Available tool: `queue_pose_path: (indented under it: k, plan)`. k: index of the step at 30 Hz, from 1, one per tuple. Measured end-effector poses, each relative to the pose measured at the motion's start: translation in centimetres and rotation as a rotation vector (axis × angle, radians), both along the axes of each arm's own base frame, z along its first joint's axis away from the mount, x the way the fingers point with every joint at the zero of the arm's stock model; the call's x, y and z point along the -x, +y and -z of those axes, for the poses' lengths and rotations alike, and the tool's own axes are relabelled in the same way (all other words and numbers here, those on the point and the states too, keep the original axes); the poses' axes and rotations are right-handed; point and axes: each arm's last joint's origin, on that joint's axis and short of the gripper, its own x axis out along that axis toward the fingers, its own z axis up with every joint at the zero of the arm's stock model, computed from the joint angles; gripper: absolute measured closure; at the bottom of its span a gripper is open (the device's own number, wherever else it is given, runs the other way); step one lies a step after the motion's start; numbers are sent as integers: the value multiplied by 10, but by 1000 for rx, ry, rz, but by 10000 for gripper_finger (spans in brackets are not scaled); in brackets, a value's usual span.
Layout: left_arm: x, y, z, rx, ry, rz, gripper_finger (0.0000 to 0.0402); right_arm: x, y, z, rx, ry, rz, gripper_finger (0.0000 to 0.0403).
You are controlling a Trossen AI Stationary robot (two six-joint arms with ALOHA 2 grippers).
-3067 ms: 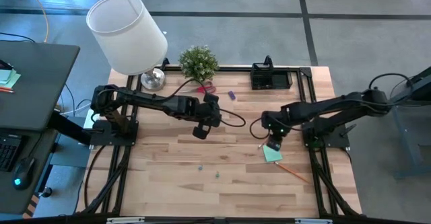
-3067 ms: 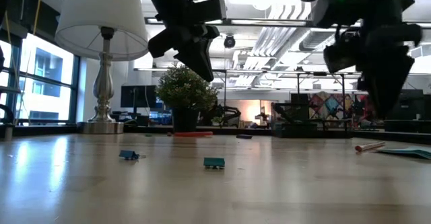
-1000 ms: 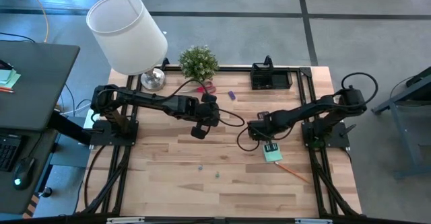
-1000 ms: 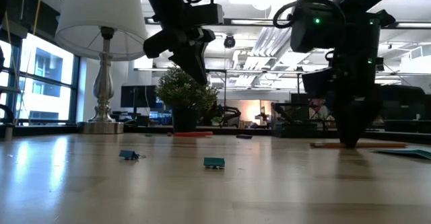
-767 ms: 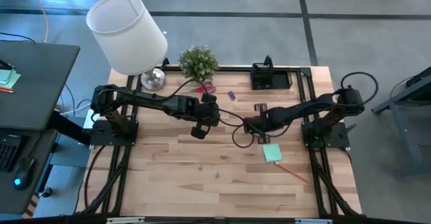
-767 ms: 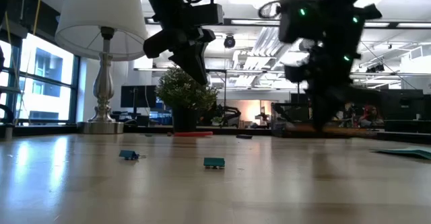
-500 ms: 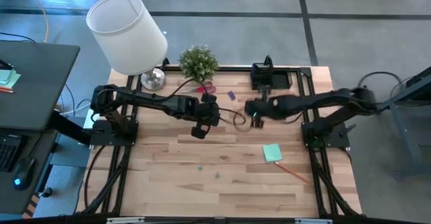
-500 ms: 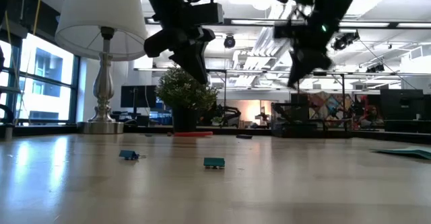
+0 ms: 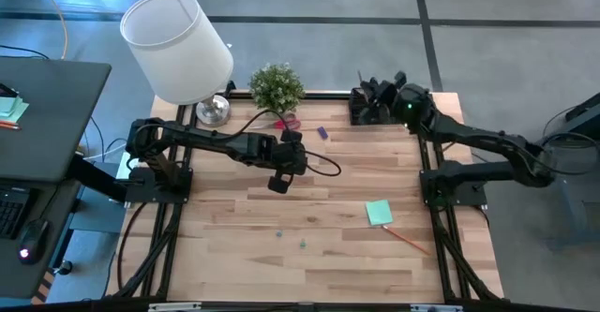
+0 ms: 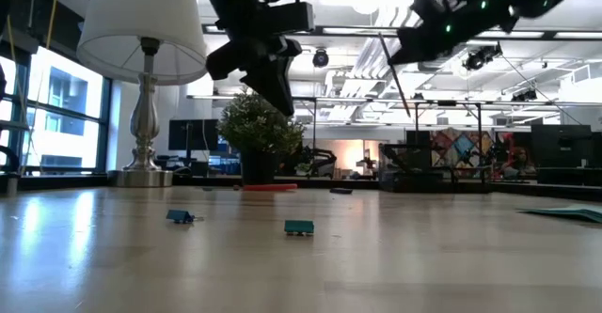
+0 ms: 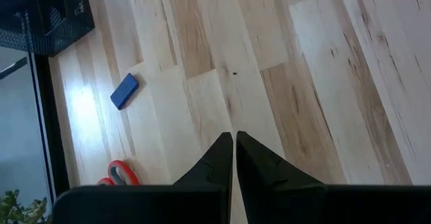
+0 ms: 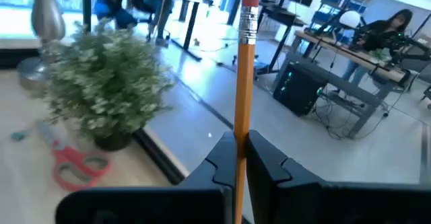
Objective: Pick and place office supplies into organizer
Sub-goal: Put the left orange pencil in the black desk organizer, then put the orange pencil in the black desk organizer
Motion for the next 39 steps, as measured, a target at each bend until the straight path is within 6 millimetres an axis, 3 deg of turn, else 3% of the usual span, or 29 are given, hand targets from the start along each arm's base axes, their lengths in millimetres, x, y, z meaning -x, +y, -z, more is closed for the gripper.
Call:
queue_pose_path:
  k: [9, 15, 27, 33, 39]
  plan:
    - [-3, 0, -1, -5, -26, 19, 394, 5, -60, 31, -8, -102, 59, 401]
    - [-3, 0, -1, 2, -26, 25, 394, 8, -84, 57, -111, -125, 61, 401]
    - [-3, -1, -1, 28, -23, 40, 394, 4, -90, 81, -273, -132, 57, 369]
    - [-3, -1, -1, 39, -25, 47, 394, 5, -87, 88, -308, -45, 47, 349]
    - [-3, -1, 0, 41, -25, 45, 394, 7, -85, 82, -296, -50, 37, 300]
